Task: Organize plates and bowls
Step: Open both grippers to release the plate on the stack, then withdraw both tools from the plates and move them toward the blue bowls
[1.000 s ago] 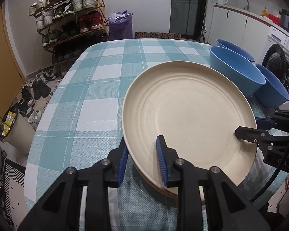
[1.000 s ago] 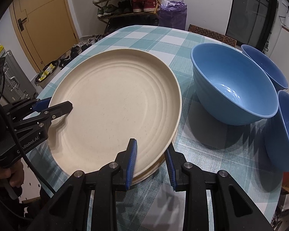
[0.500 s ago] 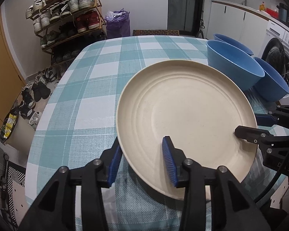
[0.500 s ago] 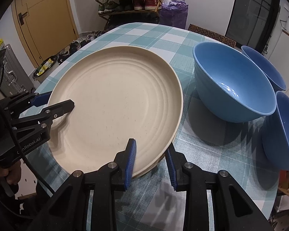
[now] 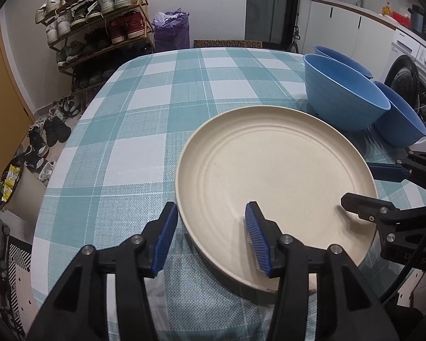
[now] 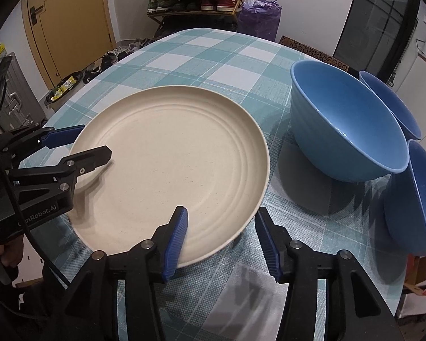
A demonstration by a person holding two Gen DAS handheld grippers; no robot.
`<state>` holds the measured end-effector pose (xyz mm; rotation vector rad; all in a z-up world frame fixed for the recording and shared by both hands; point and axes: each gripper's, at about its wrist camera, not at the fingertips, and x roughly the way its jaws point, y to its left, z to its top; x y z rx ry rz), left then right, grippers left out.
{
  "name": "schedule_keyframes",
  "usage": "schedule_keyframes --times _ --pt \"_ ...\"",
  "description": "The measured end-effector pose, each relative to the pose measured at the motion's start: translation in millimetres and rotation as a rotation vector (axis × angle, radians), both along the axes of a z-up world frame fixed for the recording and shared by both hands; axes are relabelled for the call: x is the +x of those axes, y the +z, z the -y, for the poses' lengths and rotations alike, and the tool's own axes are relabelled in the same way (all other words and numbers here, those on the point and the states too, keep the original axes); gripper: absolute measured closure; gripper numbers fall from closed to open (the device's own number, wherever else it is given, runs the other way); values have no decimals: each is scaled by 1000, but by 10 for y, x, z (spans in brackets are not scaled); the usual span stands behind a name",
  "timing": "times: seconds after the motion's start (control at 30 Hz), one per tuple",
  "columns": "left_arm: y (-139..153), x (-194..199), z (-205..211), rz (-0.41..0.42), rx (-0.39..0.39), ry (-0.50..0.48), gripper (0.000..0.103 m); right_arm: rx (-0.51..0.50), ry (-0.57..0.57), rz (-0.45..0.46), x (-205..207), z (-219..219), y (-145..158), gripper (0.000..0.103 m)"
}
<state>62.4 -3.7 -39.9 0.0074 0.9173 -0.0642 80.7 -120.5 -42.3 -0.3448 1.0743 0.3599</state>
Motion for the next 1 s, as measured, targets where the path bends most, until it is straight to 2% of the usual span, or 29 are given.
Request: schedule_keyframes --times 0.03,0.2,0.3,0.33,0.37,0.43,0.53,0.6,0.63,0.73,1.0 --pt "2 -2 -9 -1 -8 -1 53 3 1 -1 1 4 3 50" --pt "25 -24 -25 1 -39 -11 49 38 8 12 -24 9 62 26" --pt "63 -48 -25 17 -50 -20 45 55 14 24 -35 9 107 23" --pt "80 -54 -20 26 -51 -25 42 62 14 25 -32 12 120 22" --pt "96 -58 -12 31 -48 -27 40 72 13 27 -30 17 133 16" --pt "136 -62 7 45 -37 -25 20 88 6 23 -21 30 151 11" --pt "221 -72 29 79 -36 -37 16 108 5 17 -6 32 179 10" --pt "265 -63 44 85 -32 -41 13 117 1 20 3 37 204 2" --pt "284 -59 43 93 -33 -39 7 119 -7 30 6 41 227 2" --pt "340 -56 43 116 -39 -40 0 139 -8 46 8 69 268 1" --pt "420 -36 101 121 -100 -84 0 183 -21 49 -50 198 391 1"
